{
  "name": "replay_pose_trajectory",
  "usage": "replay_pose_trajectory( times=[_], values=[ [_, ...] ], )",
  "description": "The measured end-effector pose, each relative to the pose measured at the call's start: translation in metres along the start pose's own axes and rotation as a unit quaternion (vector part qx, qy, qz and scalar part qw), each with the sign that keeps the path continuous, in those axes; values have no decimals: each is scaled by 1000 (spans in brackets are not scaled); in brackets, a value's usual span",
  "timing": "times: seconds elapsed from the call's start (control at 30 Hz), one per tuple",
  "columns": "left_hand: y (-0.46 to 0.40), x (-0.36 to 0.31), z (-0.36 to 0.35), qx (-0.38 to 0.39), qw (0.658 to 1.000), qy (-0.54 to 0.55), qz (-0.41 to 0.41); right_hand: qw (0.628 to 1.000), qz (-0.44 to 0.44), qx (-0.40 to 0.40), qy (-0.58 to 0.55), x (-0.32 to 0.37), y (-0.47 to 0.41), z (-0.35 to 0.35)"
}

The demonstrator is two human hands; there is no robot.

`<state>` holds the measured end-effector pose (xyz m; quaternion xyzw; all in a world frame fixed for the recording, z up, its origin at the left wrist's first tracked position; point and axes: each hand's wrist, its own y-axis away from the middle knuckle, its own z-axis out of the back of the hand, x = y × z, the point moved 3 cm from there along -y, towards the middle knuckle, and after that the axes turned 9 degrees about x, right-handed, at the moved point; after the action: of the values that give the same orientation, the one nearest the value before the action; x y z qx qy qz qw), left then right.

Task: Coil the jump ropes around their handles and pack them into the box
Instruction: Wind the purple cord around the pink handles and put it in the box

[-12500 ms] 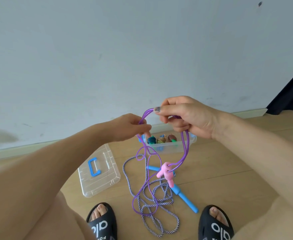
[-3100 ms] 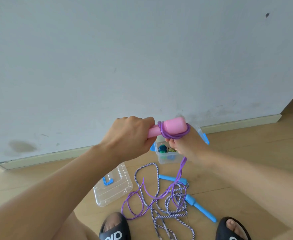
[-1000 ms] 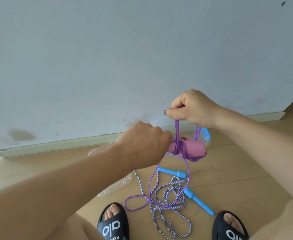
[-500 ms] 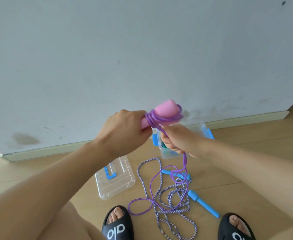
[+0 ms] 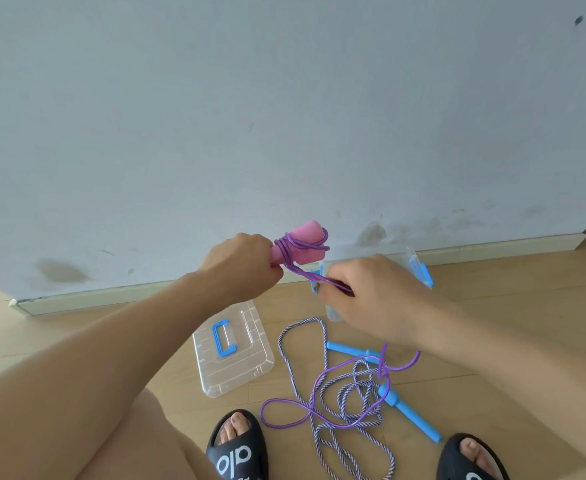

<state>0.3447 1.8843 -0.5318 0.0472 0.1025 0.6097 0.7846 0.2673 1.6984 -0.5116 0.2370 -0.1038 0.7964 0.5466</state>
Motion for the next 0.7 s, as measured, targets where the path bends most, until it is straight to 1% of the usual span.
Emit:
replay_pose_trajectory(
  times=[0.1, 0.2, 0.27, 0.37, 0.43, 0.53, 0.7],
  values=[
    [0, 8, -1, 11, 1000, -6, 23, 998, 42, -20, 34, 18, 8, 5],
    [1, 6, -3, 37, 999, -2, 19, 993, 69, -69, 63, 29, 7, 22],
    [4, -2, -3, 61, 998, -11, -8, 991, 56, -112, 48, 21, 1, 40],
    [13, -21, -3, 76, 992, -81, -65, 987, 57, -147, 31, 8, -5, 59],
    [19, -36, -6, 88, 983, -129, -101, 983, 71, -157, 55, 8, -8, 58],
    [26, -51, -10, 105, 971, -168, -136, 982, 80, -157, 73, 7, -16, 54],
    [29, -59, -13, 134, 962, -190, -144, 973, 118, -162, 115, 14, -24, 52]
  ],
)
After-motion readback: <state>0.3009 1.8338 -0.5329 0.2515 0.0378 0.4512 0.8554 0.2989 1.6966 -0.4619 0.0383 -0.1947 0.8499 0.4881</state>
